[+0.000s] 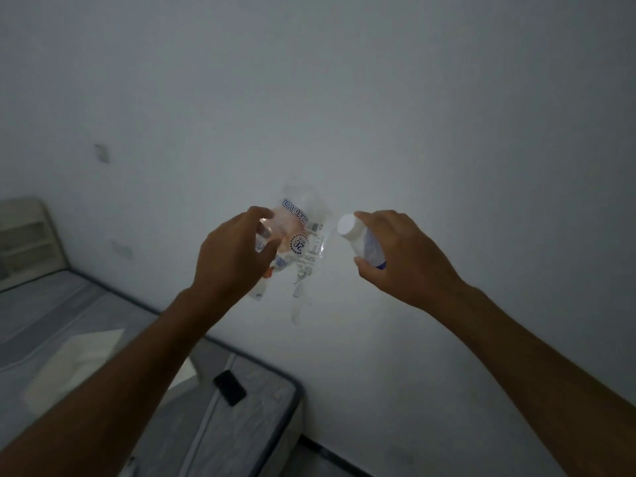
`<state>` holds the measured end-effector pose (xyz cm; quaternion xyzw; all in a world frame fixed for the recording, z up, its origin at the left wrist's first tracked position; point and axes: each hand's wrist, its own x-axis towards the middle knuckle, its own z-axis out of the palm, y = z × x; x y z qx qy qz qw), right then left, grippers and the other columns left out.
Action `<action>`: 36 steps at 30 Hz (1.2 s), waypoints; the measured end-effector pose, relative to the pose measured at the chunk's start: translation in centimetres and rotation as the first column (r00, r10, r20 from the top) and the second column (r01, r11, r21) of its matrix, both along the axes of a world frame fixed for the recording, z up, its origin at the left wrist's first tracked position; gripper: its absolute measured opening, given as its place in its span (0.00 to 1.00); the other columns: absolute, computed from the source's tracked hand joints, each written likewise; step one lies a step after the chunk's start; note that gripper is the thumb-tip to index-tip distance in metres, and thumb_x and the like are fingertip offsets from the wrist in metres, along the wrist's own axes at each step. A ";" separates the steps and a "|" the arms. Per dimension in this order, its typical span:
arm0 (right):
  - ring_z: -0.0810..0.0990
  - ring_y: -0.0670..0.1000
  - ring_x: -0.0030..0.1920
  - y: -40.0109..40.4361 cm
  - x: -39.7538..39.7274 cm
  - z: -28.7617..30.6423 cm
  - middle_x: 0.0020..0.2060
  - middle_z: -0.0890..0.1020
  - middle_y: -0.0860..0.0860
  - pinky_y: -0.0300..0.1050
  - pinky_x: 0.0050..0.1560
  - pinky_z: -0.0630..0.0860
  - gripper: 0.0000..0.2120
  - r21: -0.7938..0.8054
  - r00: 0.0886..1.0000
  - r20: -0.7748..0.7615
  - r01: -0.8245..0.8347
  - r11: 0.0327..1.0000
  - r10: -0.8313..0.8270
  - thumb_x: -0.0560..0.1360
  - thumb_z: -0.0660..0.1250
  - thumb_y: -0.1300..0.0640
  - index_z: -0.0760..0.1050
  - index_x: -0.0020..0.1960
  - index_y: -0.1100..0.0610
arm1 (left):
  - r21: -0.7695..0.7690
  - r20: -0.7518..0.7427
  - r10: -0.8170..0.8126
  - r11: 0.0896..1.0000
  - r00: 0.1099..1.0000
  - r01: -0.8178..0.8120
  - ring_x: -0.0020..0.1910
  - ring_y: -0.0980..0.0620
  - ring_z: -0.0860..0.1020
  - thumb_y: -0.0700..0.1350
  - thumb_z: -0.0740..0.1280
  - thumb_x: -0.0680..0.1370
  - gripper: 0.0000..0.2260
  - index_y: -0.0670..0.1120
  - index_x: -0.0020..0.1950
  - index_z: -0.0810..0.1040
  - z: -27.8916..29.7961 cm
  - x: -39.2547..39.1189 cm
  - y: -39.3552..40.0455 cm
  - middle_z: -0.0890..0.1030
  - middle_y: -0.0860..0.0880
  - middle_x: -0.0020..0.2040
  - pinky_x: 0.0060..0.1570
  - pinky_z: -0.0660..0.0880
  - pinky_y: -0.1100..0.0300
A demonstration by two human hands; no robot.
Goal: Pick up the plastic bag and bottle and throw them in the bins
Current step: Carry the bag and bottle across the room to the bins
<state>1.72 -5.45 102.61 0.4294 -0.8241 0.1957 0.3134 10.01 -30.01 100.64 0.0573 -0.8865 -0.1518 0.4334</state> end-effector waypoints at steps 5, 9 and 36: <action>0.74 0.53 0.57 -7.3 0.1 -0.3 0.58 0.75 0.53 0.52 0.49 0.78 0.30 -0.005 0.984 0.026 -0.176 0.984 0.177 0.69 0.69 0.48 0.66 0.68 0.53 | 0.028 0.020 0.174 0.984 0.985 -0.174 0.37 0.54 0.76 0.50 0.71 0.73 0.17 0.50 0.60 0.74 -0.8 4.2 -5.5 0.81 0.54 0.45 0.35 0.70 0.59; 0.77 0.54 0.52 -13.2 1.7 -0.3 0.58 0.75 0.53 0.51 0.47 0.79 0.29 -0.005 0.916 0.053 -0.399 0.917 0.398 0.68 0.70 0.49 0.66 0.67 0.53 | 0.044 0.018 0.342 0.938 0.939 -0.343 0.37 0.54 0.76 0.49 0.71 0.73 0.16 0.50 0.60 0.75 -1.4 9.9 -8.0 0.81 0.55 0.45 0.35 0.69 0.59; 0.78 0.54 0.53 -31.7 51.9 -3.7 0.60 0.76 0.55 0.49 0.51 0.78 0.32 0.007 -0.189 0.084 -0.982 -0.191 0.978 0.68 0.72 0.52 0.65 0.69 0.54 | 0.046 0.101 0.983 -0.157 -0.152 -0.986 0.35 0.57 0.76 0.55 0.70 0.75 0.17 0.51 0.60 0.74 -3.6 67.2 4.5 0.82 0.53 0.46 0.31 0.68 0.68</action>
